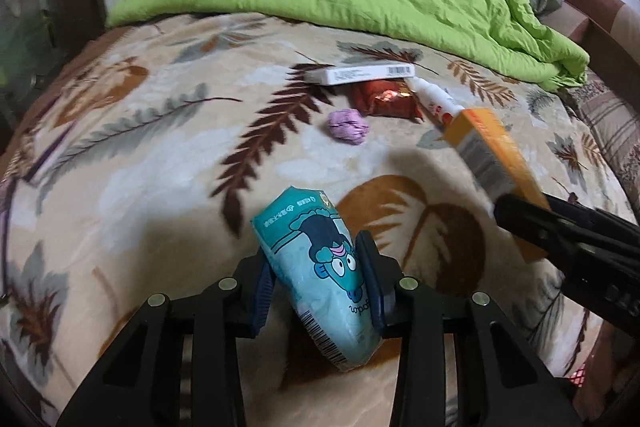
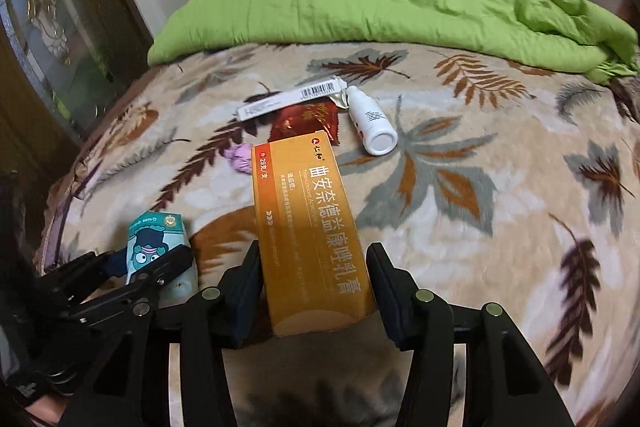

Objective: Collect trash
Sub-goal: 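Close the right tool on the orange medicine box while the left tool holds the packet, then lift the orange box with the right tool while the left tool holds the packet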

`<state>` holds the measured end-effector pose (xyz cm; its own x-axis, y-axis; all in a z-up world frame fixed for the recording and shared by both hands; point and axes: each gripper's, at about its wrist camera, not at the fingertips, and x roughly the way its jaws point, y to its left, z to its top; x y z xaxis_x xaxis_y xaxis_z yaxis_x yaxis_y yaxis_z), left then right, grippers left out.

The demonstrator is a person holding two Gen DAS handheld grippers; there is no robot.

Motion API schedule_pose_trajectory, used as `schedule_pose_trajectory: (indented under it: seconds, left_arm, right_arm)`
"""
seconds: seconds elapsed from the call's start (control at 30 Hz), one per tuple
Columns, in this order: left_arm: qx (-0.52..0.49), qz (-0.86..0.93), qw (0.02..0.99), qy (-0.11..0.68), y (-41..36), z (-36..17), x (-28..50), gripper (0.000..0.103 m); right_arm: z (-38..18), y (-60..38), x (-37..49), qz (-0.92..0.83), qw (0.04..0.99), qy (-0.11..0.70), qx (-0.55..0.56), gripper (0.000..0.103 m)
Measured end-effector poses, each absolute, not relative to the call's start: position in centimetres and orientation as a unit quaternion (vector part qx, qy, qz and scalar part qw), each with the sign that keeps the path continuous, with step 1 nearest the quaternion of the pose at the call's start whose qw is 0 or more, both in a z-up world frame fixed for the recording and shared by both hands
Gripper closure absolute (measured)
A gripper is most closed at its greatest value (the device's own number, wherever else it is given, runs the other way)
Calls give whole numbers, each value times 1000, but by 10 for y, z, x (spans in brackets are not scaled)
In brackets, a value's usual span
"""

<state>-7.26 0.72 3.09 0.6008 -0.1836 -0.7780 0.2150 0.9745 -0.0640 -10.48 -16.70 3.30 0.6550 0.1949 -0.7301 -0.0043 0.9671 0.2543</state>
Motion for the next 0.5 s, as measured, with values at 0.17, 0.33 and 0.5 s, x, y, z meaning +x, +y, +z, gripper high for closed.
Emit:
schedule_pose_trajectory:
  seconds: [0.17, 0.33, 0.5]
  left_arm:
    - [13, -84, 910, 407, 17, 39, -87, 65]
    - [25, -77, 919, 385, 15, 44, -96, 65]
    - [43, -74, 924, 372, 9, 45, -101, 65]
  right_arm:
    - [37, -162, -127, 37, 912, 393, 116, 47]
    - [39, -168, -141, 16, 916, 382, 120, 47]
    - [37, -173, -151, 3, 918, 376, 126, 47]
